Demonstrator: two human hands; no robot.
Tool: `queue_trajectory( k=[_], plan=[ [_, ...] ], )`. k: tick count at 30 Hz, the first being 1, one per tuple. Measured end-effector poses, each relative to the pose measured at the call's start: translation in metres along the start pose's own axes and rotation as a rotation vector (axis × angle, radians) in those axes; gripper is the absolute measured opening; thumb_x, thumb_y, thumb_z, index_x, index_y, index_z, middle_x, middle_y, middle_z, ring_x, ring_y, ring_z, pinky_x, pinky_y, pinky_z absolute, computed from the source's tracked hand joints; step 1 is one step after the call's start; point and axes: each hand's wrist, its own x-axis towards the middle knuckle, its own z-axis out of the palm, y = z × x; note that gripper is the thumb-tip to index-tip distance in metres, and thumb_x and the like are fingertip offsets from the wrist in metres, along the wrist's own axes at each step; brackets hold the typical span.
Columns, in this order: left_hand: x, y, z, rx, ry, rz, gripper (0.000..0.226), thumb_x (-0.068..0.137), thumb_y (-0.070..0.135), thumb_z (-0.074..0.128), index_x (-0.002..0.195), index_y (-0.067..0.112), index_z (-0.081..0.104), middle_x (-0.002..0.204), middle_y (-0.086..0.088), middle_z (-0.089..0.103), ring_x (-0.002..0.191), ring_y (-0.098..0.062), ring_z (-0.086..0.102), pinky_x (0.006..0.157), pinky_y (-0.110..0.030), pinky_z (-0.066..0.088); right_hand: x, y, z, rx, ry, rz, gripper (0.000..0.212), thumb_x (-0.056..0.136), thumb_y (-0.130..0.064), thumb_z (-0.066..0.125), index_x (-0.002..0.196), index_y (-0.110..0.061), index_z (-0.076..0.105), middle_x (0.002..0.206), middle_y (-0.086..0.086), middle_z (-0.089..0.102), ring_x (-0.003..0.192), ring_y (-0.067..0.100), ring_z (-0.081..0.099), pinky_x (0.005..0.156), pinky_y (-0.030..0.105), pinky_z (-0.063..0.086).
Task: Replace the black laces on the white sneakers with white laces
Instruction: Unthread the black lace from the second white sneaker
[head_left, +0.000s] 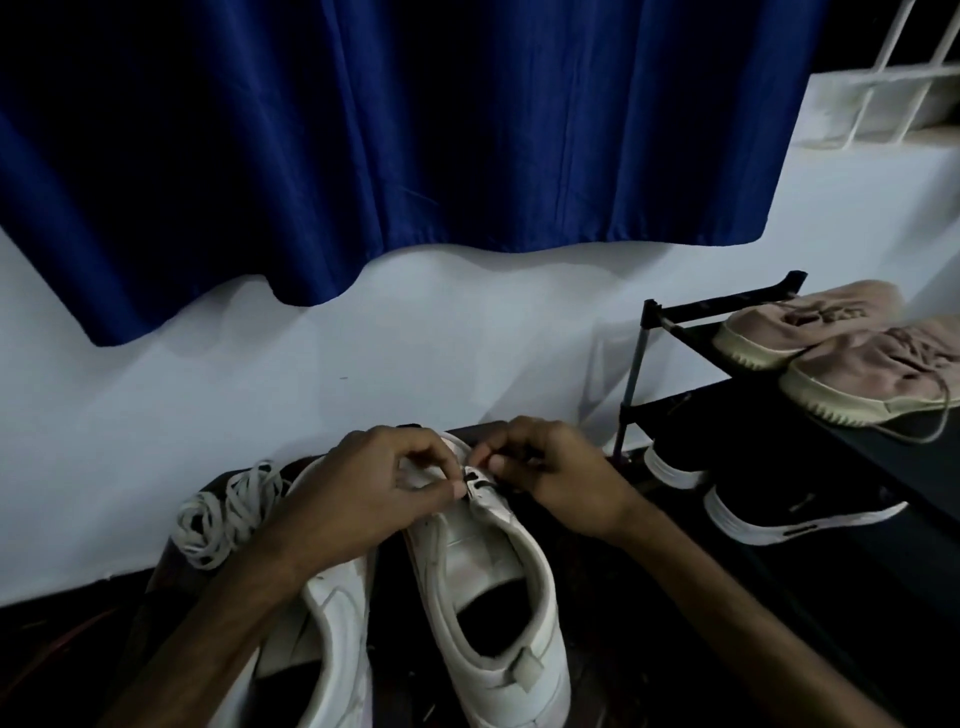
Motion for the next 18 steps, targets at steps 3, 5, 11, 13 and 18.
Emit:
queue_trajectory(
  k=[3,5,11,13,18],
  plan=[
    [0.008,0.001,-0.005,-0.014,-0.079,-0.04,0.012,0.074,0.034,0.076,0.086,0.033,0.075,0.097,0.017,0.073,0.095,-0.002,0.067,0.095,-0.042,0.051,0.001,0.007,-0.004,0.074,-0.032,-0.042,0.015,0.091,-0.012,0.067,0.101,-0.018,0.076,0.104,-0.003,0.07,0.098,0.007,0.065,0.089,0.022,0.049],
    [0.013,0.005,-0.012,-0.082,-0.198,-0.07,0.017,0.074,0.018,0.073,0.089,0.025,0.076,0.106,0.015,0.073,0.104,-0.003,0.066,0.097,-0.038,0.051,0.002,0.01,-0.006,0.133,-0.055,-0.059,0.015,0.092,-0.011,0.067,0.103,-0.015,0.076,0.106,0.001,0.071,0.1,0.013,0.067,0.092,0.028,0.052],
    [0.016,0.02,-0.012,0.093,-0.223,-0.094,0.025,0.073,0.003,0.073,0.085,0.025,0.074,0.094,0.018,0.071,0.071,0.008,0.06,0.066,-0.014,0.041,-0.001,0.009,-0.004,0.275,-0.075,-0.101,0.014,0.092,-0.007,0.066,0.103,-0.006,0.074,0.103,0.002,0.073,0.096,0.012,0.068,0.086,0.019,0.05],
    [0.015,0.028,-0.003,0.358,-0.063,-0.059,0.016,0.071,0.017,0.078,0.077,0.029,0.071,0.077,0.02,0.063,0.072,0.004,0.059,0.064,-0.014,0.041,0.002,0.01,0.0,0.264,-0.068,-0.104,0.015,0.092,-0.006,0.065,0.104,-0.007,0.074,0.106,0.003,0.072,0.1,0.016,0.068,0.091,0.026,0.052],
    [0.009,0.032,0.007,0.443,0.074,-0.074,0.028,0.076,0.022,0.079,0.061,0.033,0.058,0.069,0.017,0.059,0.076,-0.008,0.064,0.07,-0.025,0.049,0.006,0.008,0.0,0.19,-0.127,-0.157,0.016,0.091,-0.005,0.066,0.104,-0.007,0.075,0.092,-0.02,0.066,0.095,0.003,0.064,0.089,0.018,0.046]
  ],
)
